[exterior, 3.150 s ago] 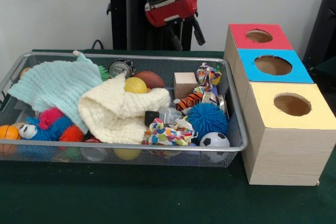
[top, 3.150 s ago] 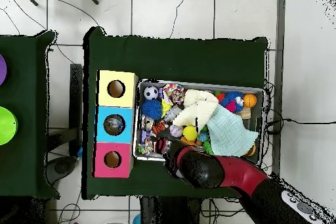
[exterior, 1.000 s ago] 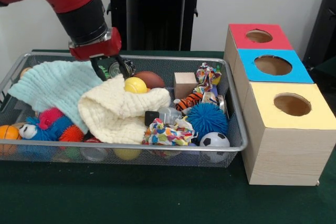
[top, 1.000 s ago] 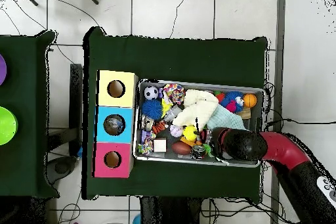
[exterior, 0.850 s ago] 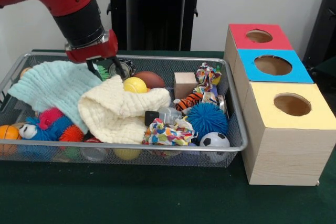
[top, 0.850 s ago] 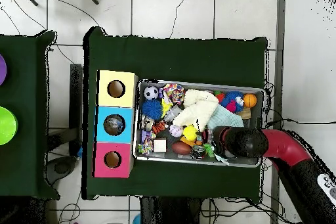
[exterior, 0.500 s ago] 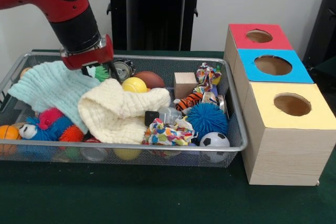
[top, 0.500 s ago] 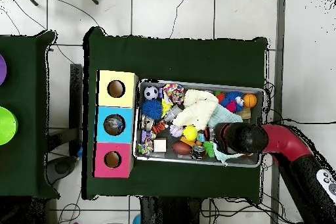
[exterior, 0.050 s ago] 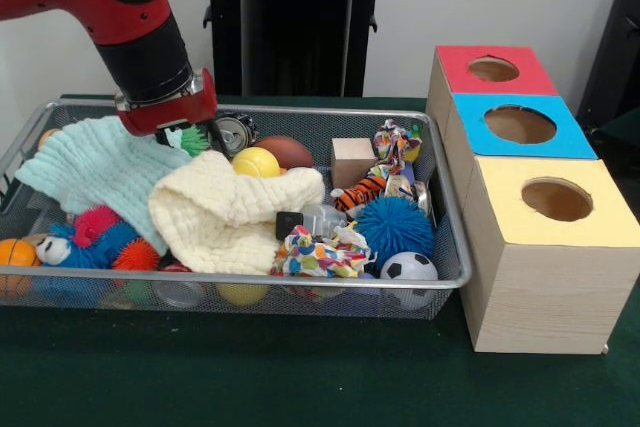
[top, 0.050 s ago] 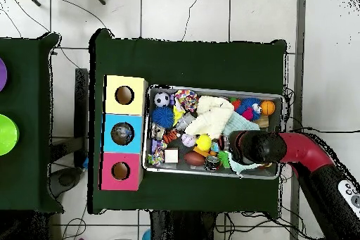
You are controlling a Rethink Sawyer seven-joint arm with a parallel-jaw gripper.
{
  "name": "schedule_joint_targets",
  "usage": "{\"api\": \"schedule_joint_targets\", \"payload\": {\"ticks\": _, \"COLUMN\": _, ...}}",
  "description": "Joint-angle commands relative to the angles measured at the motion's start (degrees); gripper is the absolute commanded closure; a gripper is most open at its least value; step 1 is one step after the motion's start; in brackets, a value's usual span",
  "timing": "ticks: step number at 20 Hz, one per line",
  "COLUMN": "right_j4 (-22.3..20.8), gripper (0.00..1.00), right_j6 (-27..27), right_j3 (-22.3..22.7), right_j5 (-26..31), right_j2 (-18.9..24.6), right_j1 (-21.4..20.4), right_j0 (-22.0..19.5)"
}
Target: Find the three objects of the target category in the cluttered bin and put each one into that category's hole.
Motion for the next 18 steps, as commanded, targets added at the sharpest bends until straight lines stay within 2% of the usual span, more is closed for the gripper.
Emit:
{"api": "schedule_joint_targets", "payload": {"ticks": 1, "right_j4": -3.7, "gripper": 0.0, "right_j6": -13.2, "right_j3": -4.2, "right_j5": -0.1, "right_j2": 0.4, "right_j1": 0.1, "right_j0": 0.5}}
{"api": "schedule_joint_targets", "payload": {"ticks": 12, "right_j4": -4.8, "gripper": 0.0, "right_j6": -9.8, "right_j3": -4.3, "right_j5": 0.0, "right_j2": -1.9, "right_j1": -2.1, "right_j0": 2.2}}
{"api": "schedule_joint_targets", "payload": {"ticks": 18, "right_j4": -0.4, "gripper": 0.0, "right_j6": -4.1, "right_j3": -0.1, "right_j5": -4.4, "right_j2": 0.8, "right_j1": -5.7, "right_j0": 0.3}}
